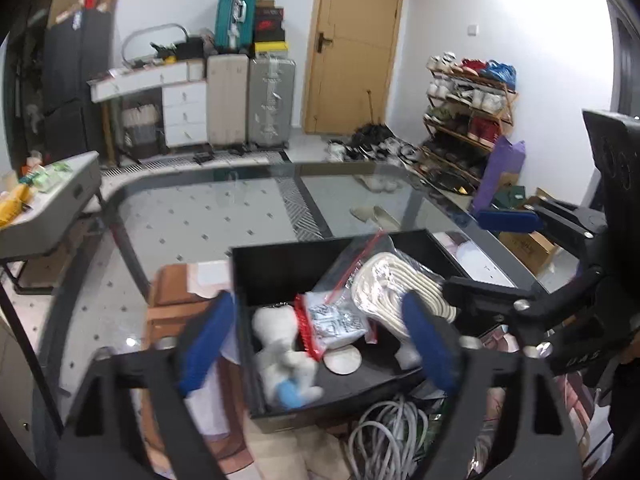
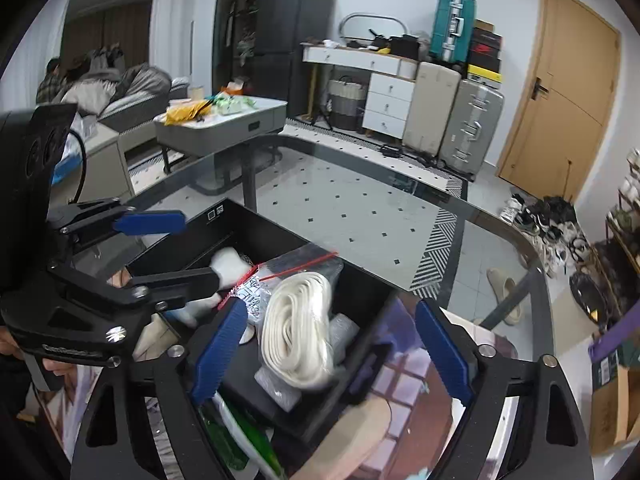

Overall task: Organize soft objects
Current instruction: 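Carry the rope bag and plush doll over the black box and release them, then withdraw both grippers from the box back toward the remaining pile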

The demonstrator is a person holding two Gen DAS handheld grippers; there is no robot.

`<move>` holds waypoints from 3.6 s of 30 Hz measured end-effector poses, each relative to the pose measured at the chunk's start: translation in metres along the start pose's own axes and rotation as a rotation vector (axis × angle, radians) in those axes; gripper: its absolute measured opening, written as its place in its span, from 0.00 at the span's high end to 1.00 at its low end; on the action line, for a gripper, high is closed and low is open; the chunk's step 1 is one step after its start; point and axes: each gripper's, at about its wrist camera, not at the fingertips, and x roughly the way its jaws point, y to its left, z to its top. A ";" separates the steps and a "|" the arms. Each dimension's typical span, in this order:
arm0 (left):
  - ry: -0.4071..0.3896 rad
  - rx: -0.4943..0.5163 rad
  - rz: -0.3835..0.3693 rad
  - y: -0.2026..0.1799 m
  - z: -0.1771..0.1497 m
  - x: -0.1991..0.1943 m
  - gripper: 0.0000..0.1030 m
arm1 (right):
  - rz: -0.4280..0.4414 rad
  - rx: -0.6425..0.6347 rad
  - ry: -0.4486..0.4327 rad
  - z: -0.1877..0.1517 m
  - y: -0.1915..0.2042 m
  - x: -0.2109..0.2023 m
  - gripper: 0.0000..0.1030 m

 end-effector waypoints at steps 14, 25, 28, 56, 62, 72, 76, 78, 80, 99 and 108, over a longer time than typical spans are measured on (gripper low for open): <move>-0.073 -0.025 0.053 0.008 -0.015 -0.054 0.00 | -0.009 0.245 -0.089 -0.041 -0.009 -0.070 0.01; -0.078 -0.015 0.093 0.005 -0.042 -0.076 0.00 | 0.011 0.272 -0.053 -0.076 0.016 -0.092 0.01; -0.067 -0.016 0.085 0.006 -0.049 -0.077 0.00 | 0.020 0.267 -0.044 -0.085 0.023 -0.094 0.01; 0.001 -0.045 0.059 0.016 -0.100 -0.069 0.00 | 0.125 0.331 0.114 -0.123 0.083 -0.052 0.01; 0.017 -0.078 0.046 0.020 -0.098 -0.067 0.00 | 0.114 0.362 0.148 -0.123 0.091 -0.038 0.01; 0.017 -0.085 0.044 0.019 -0.099 -0.065 0.00 | 0.067 0.367 0.177 -0.116 0.096 -0.026 0.01; 0.020 -0.081 0.045 0.020 -0.100 -0.065 0.00 | 0.057 0.325 0.189 -0.119 0.100 -0.028 0.01; 0.023 -0.078 0.045 0.020 -0.101 -0.065 0.00 | 0.058 0.308 0.196 -0.121 0.097 -0.029 0.01; 0.023 -0.076 0.044 0.020 -0.101 -0.065 0.00 | 0.065 0.296 0.206 -0.123 0.093 -0.031 0.01; 0.050 -0.040 0.044 0.015 -0.101 -0.062 0.00 | -0.010 0.258 0.211 -0.146 0.056 -0.043 0.01; 0.120 0.048 0.037 -0.001 -0.101 -0.054 0.00 | -0.024 0.183 0.197 -0.155 0.066 -0.049 0.02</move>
